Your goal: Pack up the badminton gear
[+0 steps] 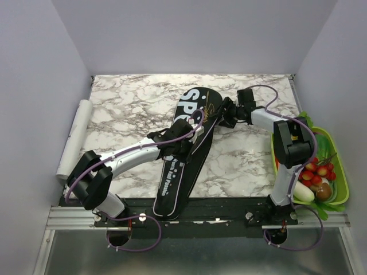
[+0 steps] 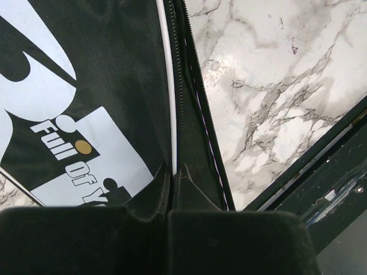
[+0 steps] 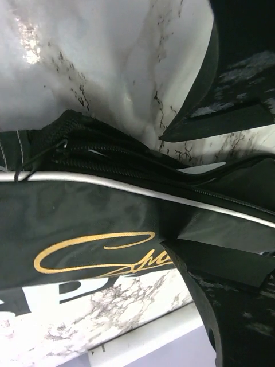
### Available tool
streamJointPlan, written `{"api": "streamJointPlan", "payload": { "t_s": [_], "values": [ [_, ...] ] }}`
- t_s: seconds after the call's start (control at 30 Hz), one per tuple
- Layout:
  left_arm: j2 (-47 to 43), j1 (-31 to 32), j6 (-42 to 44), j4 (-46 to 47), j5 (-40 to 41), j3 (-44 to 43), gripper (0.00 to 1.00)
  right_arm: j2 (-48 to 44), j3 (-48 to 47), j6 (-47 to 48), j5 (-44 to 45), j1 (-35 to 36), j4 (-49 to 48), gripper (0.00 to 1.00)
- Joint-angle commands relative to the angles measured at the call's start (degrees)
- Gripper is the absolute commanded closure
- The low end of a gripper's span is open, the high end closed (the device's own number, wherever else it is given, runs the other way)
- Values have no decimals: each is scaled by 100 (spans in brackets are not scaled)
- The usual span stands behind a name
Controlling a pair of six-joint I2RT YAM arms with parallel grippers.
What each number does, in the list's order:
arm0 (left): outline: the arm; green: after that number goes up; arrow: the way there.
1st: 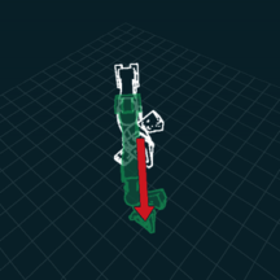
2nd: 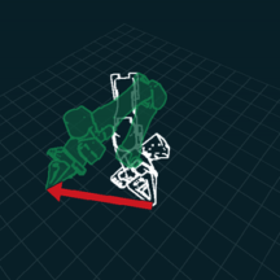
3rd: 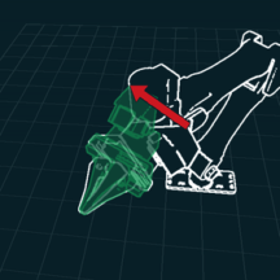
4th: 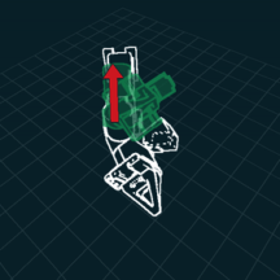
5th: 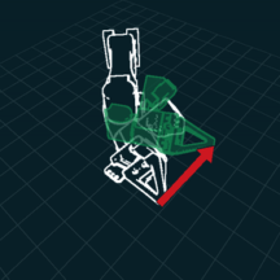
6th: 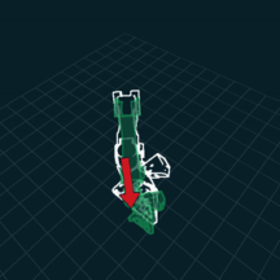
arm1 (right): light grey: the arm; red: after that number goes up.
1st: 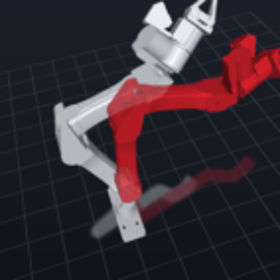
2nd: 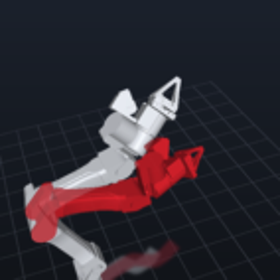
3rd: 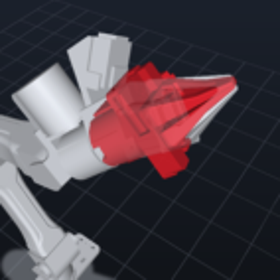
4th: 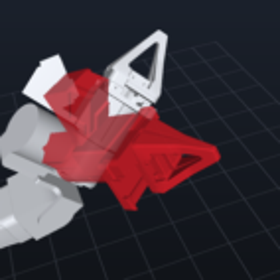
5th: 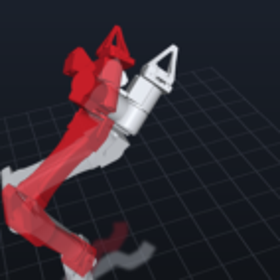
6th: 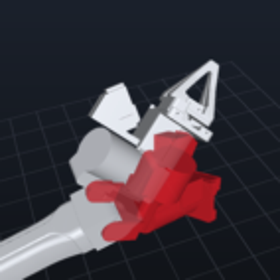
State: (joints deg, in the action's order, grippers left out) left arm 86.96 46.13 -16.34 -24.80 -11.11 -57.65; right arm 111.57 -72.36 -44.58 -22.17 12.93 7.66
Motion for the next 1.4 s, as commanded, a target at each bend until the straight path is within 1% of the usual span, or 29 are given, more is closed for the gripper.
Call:
{"api": "streamJointPlan", "payload": {
  "t_s": [0.0,0.13,0.2,0.23,0.3,0.33,0.37,0.4,0.43,0.47,0.5,0.6,0.67,0.73,0.87,0.97,1.07,1.17,1.23,1.27,1.3,1.37],
  "values": [
    [-232,19,148,142,-268,96,100,251,370,-524,-244,25,-704,23],
    [-214,19,175,98,-365,96,100,374,451,-631,-121,26,-907,24],
    [-214,19,210,89,-435,105,100,462,407,-692,-86,26,-898,29],
    [-214,19,219,80,-462,113,100,532,372,-788,-77,26,-907,36],
    [-214,19,254,63,-593,131,92,585,293,-912,11,25,-907,50],
    [-223,28,289,54,-646,131,90,611,266,-1026,46,26,-907,65],
    [-249,54,298,63,-672,131,87,638,188,-1070,73,17,-907,72],
    [-267,71,298,63,-768,131,79,682,143,-1097,99,8,-898,79],
    [-337,98,324,54,-796,87,77,708,91,-1140,117,8,-872,95],
    [-363,194,342,2,-778,44,74,743,55,-1184,134,-9,-845,99],
    [-390,230,359,-60,-683,-9,70,752,12,-1246,152,-44,-828,99],
    [-390,413,491,-499,-341,-500,63,665,20,-1396,310,-88,-810,100],
    [-311,528,552,-840,-234,-984,61,612,20,-1457,529,-106,-784,99],
    [-224,730,492,-913,-294,-1361,58,620,-93,-1510,704,-141,-443,99],
    [-13,968,131,-309,-900,-1469,55,664,-270,-1606,864,-212,-160,99],
    [435,1038,122,-70,-1059,-1434,55,577,-366,-1607,1021,-265,60,99],
    [927,1038,245,10,-998,-1311,56,445,-402,-1624,1198,-326,244,100],
    [1218,1012,263,71,-595,-1179,56,348,-446,-1642,1277,-361,464,99],
    [1463,968,237,-7,-121,-1240,57,243,-455,-1633,1321,-387,639,99],
    [1577,942,175,-86,133,-1301,57,208,-446,-1624,1338,-379,710,100],
    [1683,898,157,-322,597,-1371,60,138,-428,-1624,1356,-379,797,100],
    [1903,845,35,-508,1135,-1477,60,41,-341,-1554,1365,-387,956,99]
  ]
}}
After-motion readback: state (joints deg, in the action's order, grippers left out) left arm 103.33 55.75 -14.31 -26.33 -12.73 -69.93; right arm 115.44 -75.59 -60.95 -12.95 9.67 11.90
